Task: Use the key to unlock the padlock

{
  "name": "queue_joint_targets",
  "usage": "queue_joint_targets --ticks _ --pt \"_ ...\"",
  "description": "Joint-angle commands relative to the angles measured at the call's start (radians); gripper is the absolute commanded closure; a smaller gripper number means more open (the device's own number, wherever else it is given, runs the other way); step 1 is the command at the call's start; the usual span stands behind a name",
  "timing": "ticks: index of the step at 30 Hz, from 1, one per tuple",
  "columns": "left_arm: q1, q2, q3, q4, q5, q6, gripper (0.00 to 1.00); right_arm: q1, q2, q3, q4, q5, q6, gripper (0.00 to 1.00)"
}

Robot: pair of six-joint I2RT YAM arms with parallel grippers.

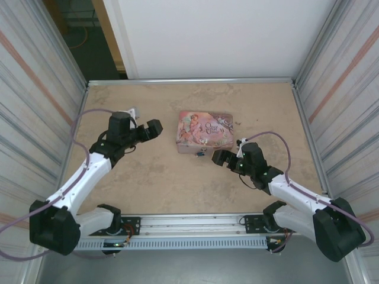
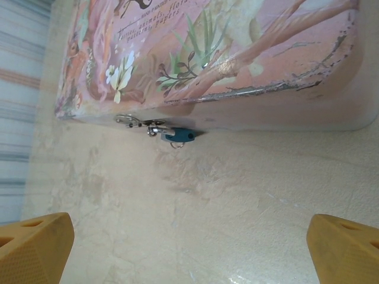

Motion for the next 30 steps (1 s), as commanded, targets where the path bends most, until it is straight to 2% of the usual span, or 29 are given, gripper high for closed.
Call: queue_joint_targets --ticks 1,15,24,27,30 --pt "0.019 0.065 0.068 -0.039 0.099 0.060 0.03 -0.022 -0.003 0.021 -0.011 -0.060 -0.033 0.01" --pt "0.025 0.390 0.214 0.013 0.267 0.122 0.05 -0.061 0.003 0.009 -0.021 -0.085 -0.058 0.01" --pt "0.004 0.595 0.344 0.000 0.420 0.152 0.11 -0.067 0.017 0.012 -0.009 -0.094 -0.061 0.01" --pt "-0.018 0.664 0.394 -0.024 0.443 0.167 0.14 -0.069 0.023 0.017 -0.004 -0.097 -0.063 0.01" --pt "-0.034 0.708 0.426 -0.051 0.420 0.179 0.16 -0.070 0.029 0.020 0.000 -0.099 -0.067 0.01"
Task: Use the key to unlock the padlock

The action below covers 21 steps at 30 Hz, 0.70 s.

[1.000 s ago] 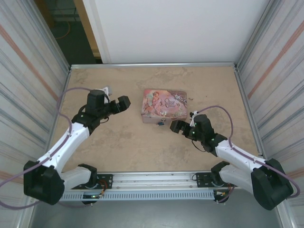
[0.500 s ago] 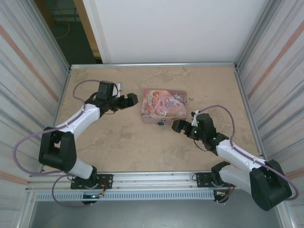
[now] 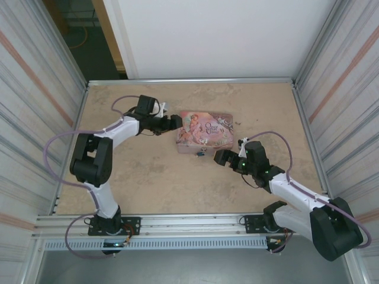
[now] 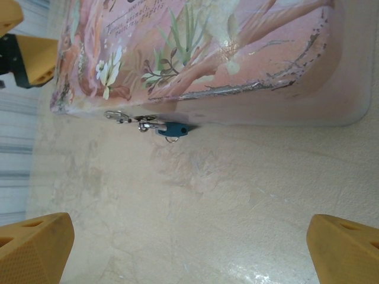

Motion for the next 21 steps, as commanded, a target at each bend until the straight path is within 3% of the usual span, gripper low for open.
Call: queue_joint_targets --ticks 1,8,21 --pt "-0.018 0.028 0.041 -0.047 0.021 0.040 0.17 -0.008 0.012 0.021 0.017 -0.013 -0.037 0.01" --pt "-0.018 0.039 -0.001 -0.047 -0.003 0.031 0.23 -0.011 0.054 0.042 0.046 -0.033 -0.058 0.01" --pt "-0.018 -0.007 -0.148 -0.019 -0.036 0.004 0.24 -0.034 0.162 0.108 0.106 -0.053 -0.097 0.01"
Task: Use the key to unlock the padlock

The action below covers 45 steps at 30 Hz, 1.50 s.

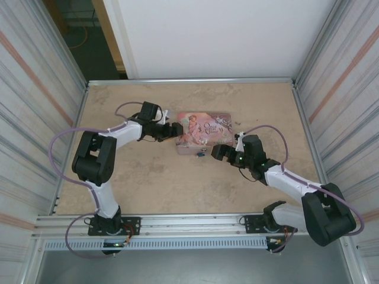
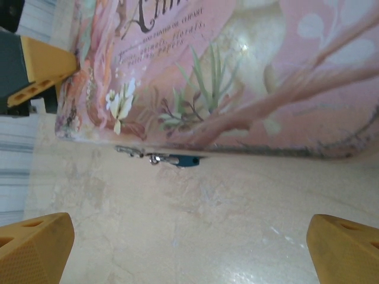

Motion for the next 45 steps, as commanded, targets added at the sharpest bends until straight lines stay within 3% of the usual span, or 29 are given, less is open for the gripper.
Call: queue_joint_targets --ticks 1,28,45 --pt "-0.001 -0.020 -0.065 -0.062 -0.041 -0.004 0.24 -0.013 0.022 0.035 0.030 -0.019 -0.045 0.01" --pt "-0.048 -0.262 -0.294 -0.071 -0.201 -0.075 0.24 -0.062 0.242 0.174 0.167 -0.124 -0.191 0.01" --pt "-0.048 -0.378 -0.291 -0.091 -0.197 -0.091 0.24 -0.083 0.278 0.175 0.170 -0.124 -0.249 0.01"
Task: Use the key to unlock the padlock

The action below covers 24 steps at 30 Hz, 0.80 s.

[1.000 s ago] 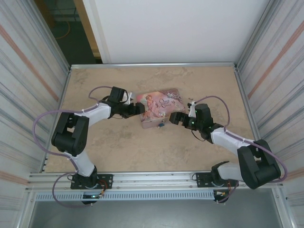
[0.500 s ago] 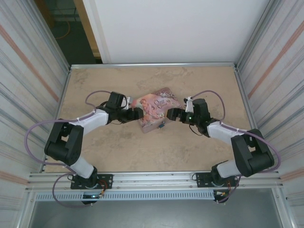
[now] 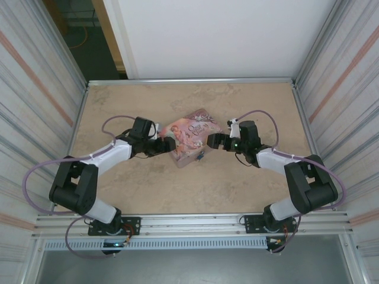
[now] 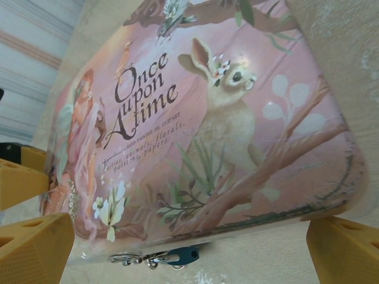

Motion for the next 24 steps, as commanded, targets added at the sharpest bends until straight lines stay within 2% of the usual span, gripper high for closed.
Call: queue_joint_targets --ticks 1,16,24 --pt "-0.002 -0.037 0.017 -0.053 -0.011 0.003 0.24 -0.015 -0.023 -0.011 0.016 0.000 -0.036 0.01" --pt "-0.002 -0.194 0.016 -0.100 -0.052 0.010 0.22 -0.067 -0.216 -0.076 -0.143 0.025 -0.083 0.01" --pt "-0.002 -0.305 0.020 -0.155 -0.083 0.037 0.22 -0.068 -0.304 -0.121 -0.164 0.027 -0.085 0.01"
